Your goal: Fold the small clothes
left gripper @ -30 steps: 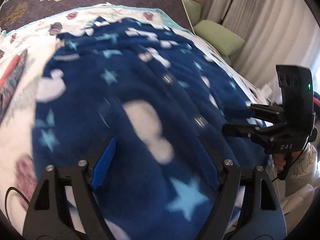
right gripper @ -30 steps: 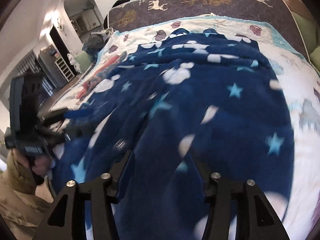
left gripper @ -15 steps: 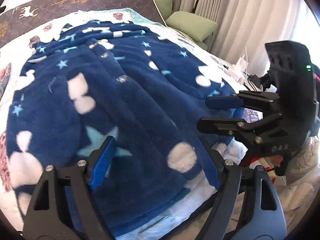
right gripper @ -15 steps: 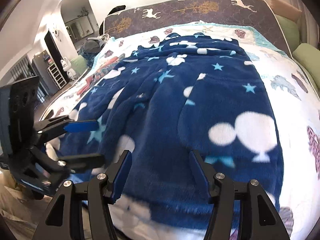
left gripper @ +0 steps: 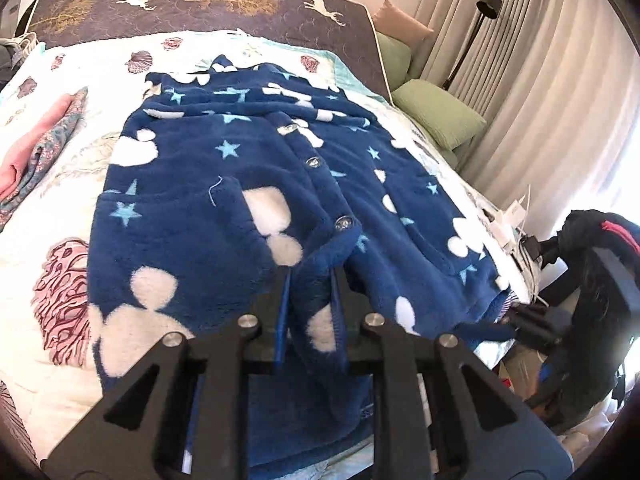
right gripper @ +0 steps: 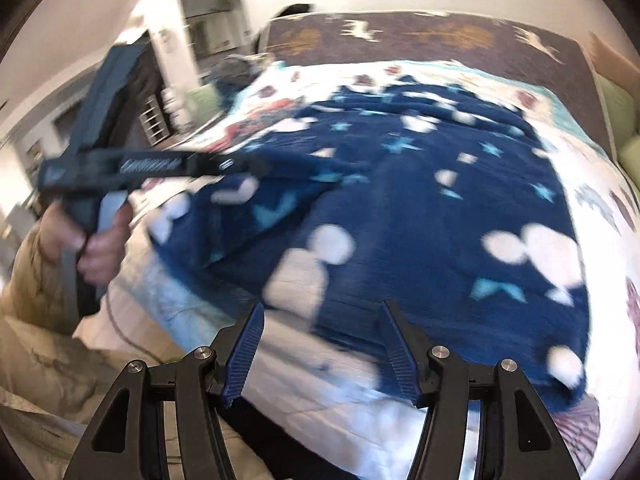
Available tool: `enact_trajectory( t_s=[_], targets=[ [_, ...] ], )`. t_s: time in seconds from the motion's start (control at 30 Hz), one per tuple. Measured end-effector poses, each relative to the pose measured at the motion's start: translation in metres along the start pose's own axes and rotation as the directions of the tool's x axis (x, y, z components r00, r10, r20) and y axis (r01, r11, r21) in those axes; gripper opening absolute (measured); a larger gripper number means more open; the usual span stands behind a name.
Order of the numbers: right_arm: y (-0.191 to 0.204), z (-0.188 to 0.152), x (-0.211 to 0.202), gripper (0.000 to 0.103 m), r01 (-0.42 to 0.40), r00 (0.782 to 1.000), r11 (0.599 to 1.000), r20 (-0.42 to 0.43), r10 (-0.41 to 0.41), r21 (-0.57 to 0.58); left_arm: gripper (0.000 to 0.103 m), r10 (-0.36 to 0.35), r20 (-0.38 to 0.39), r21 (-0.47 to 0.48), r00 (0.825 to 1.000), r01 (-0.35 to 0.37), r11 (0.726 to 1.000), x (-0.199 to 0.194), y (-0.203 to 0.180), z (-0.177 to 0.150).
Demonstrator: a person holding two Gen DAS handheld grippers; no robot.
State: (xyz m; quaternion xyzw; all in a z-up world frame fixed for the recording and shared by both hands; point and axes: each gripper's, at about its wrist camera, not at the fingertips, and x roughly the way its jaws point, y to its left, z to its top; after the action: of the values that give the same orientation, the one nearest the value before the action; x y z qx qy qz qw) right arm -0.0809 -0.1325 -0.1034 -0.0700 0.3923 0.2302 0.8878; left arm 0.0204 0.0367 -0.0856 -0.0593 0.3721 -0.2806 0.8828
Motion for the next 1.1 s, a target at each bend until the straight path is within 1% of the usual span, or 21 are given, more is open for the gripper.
enact_trajectory(
  t_s=[0.07,0.13,0.23,0.3,0.33,0.37,0.4,0.43,0.47,0.5,0.57,0.6,0.67,0.7,0.77,0.8,0.87,0.9,1.0,1.03,1.1],
  targets=[
    [0.008,0.004,0.010,0.061,-0.023,1.000,0.999,-0.011,0.022,-0.033,0.021,-0.008,-0.004,0.006,1.000,0.008,1.000,0.001,-0.003,0.000],
    [0.011,0.006,0.020,0.061,-0.016,1.000,0.999,-0.024,0.015,-0.047,0.021,-0.004,-0.015,0.021,1.000,0.005,1.000,0.004,-0.007,-0.001],
    [0.013,0.008,0.036,0.059,0.056,0.998,0.994,-0.025,-0.058,-0.089,0.021,-0.012,-0.030,0.027,0.999,0.013,1.000,0.007,-0.010,-0.003],
    [0.013,0.008,0.043,0.039,0.108,0.994,0.989,-0.023,-0.111,-0.101,0.021,-0.022,-0.036,0.033,0.999,0.024,0.999,0.008,-0.011,-0.003],
    [0.008,0.009,0.047,0.023,0.125,0.991,0.989,-0.041,-0.129,-0.083,0.015,-0.033,-0.038,0.036,0.999,0.034,0.999,0.007,-0.012,-0.003],
    [0.003,0.011,0.046,0.018,0.107,0.993,0.993,-0.038,-0.109,-0.051,0.014,-0.058,-0.038,0.042,0.998,0.059,0.997,0.005,-0.014,-0.003],
    [-0.003,0.012,0.043,0.017,0.071,0.997,0.997,-0.032,-0.072,-0.013,0.014,-0.077,-0.036,0.046,0.996,0.079,0.996,0.003,-0.016,-0.002],
    [-0.008,0.014,0.034,0.016,-0.007,1.000,1.000,-0.010,0.007,0.030,0.014,-0.112,-0.028,0.056,0.993,0.113,0.992,-0.002,-0.020,-0.001],
    [-0.007,0.014,0.025,0.016,-0.069,0.998,0.997,0.015,0.069,0.020,0.014,-0.139,-0.020,0.066,0.990,0.140,0.988,-0.006,-0.024,-0.001],
    [-0.003,0.015,0.019,0.016,-0.082,0.996,0.997,0.024,0.082,-0.011,0.014,-0.167,-0.014,0.081,0.986,0.167,0.983,-0.009,-0.029,0.000],
    [0.015,0.012,0.018,0.017,-0.009,1.000,0.989,-0.009,0.007,-0.145,0.014,-0.189,-0.019,0.120,0.982,0.190,0.974,-0.011,-0.041,0.001],
    [0.019,0.010,0.022,0.017,0.010,0.999,0.984,-0.029,-0.015,-0.176,0.013,-0.205,-0.034,0.149,0.978,0.208,0.967,-0.009,-0.050,0.000],
    [0.018,0.005,0.034,0.019,0.014,0.997,0.984,-0.073,-0.027,-0.178,0.013,-0.222,-0.068,0.189,0.973,0.231,0.955,-0.004,-0.060,-0.005],
    [0.016,0.002,0.035,0.021,0.006,0.997,0.985,-0.078,-0.020,-0.171,0.013,-0.212,-0.095,0.219,0.973,0.228,0.949,0.002,-0.068,-0.010],
    [0.010,-0.002,0.029,0.030,-0.045,0.997,0.990,-0.065,0.036,-0.131,0.013,-0.187,-0.147,0.249,0.971,0.219,0.943,0.014,-0.074,-0.021],
    [0.007,-0.005,0.022,0.031,-0.080,0.996,0.991,-0.058,0.074,-0.111,0.013,-0.188,-0.187,0.245,0.964,0.231,0.942,0.022,-0.076,-0.026],
    [-0.002,-0.011,0.007,0.031,-0.143,0.989,0.987,-0.046,0.140,-0.072,0.013,-0.197,-0.224,0.229,0.954,0.249,0.941,0.028,-0.074,-0.031],
    [-0.007,-0.014,-0.001,0.031,-0.144,0.989,0.988,-0.033,0.143,-0.051,0.013,-0.200,-0.223,0.227,0.954,0.250,0.941,0.027,-0.073,-0.033],
    [-0.028,-0.018,-0.022,0.031,-0.100,0.995,0.994,0.018,0.099,0.038,0.013,-0.219,-0.184,0.212,0.958,0.256,0.943,0.012,-0.065,-0.030],
    [-0.041,-0.018,-0.033,0.031,-0.102,0.994,0.989,0.052,0.097,0.103,0.014,-0.219,-0.170,0.206,0.961,0.252,0.945,0.007,-0.062,-0.028],
    [-0.057,-0.014,-0.044,0.031,-0.123,0.988,0.976,0.110,0.104,0.178,0.017,-0.198,-0.146,0.198,0.969,0.225,0.954,-0.001,-0.054,-0.025]
  ],
)
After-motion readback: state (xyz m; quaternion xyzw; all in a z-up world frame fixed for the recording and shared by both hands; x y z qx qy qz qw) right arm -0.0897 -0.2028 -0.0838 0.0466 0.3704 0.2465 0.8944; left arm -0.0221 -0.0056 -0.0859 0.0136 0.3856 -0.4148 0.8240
